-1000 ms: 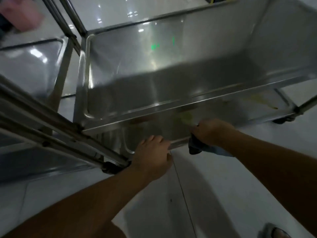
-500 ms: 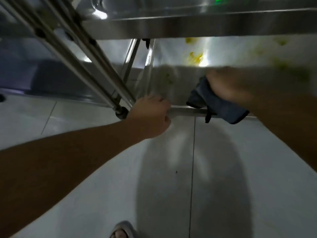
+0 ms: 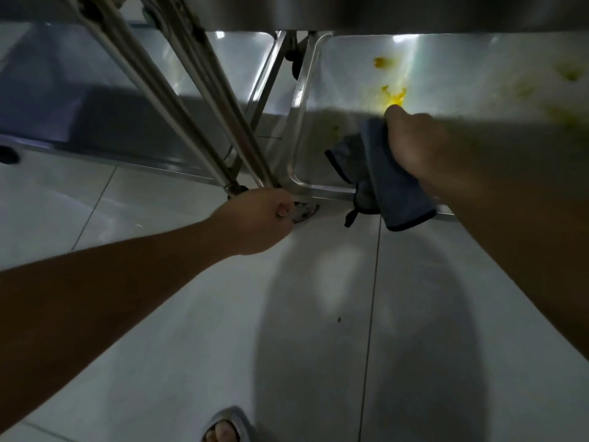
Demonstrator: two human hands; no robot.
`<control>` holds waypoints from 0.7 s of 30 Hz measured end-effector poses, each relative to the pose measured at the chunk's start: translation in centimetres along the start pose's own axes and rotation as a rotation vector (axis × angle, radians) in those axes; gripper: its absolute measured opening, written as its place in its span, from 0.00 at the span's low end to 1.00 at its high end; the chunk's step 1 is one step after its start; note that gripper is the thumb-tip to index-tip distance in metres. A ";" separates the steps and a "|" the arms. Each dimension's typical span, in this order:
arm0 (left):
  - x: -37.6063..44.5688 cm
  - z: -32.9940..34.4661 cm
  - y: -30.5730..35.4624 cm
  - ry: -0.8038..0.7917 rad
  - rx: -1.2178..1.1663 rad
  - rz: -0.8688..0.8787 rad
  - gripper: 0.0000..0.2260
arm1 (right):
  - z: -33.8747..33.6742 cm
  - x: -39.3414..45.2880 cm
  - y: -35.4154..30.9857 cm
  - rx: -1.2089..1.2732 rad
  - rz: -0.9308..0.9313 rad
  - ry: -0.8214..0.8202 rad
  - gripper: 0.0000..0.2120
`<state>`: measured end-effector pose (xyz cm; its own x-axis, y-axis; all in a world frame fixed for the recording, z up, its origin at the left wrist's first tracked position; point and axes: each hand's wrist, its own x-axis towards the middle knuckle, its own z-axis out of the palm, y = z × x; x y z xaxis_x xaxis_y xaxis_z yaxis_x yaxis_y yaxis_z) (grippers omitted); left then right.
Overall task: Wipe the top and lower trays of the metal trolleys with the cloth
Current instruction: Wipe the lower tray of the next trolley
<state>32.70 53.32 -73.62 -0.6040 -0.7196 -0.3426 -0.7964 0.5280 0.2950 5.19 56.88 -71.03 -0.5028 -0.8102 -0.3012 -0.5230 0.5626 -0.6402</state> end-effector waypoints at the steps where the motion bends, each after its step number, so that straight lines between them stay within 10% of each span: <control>1: 0.1 0.0 -0.6 -0.017 -0.068 -0.021 0.07 | 0.0 0.3 -0.4 0.041 0.026 0.020 0.18; 9: 0.5 -1.8 -5.8 0.099 -0.370 -0.269 0.14 | 1.7 2.8 -2.8 0.140 -0.135 0.367 0.29; 15: 2.4 -2.7 -5.2 0.277 -0.775 -0.102 0.27 | 6.0 1.1 -6.0 -0.027 -0.542 0.613 0.22; 21: 4.2 -3.4 -3.3 0.419 -1.054 0.073 0.12 | 13.4 0.8 -4.6 -0.368 -0.592 -0.073 0.22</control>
<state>32.91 47.06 -73.01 -0.4320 -0.9015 -0.0269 -0.2172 0.0750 0.9733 16.40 51.42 -77.78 -0.0210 -0.9993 -0.0305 -0.9003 0.0322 -0.4341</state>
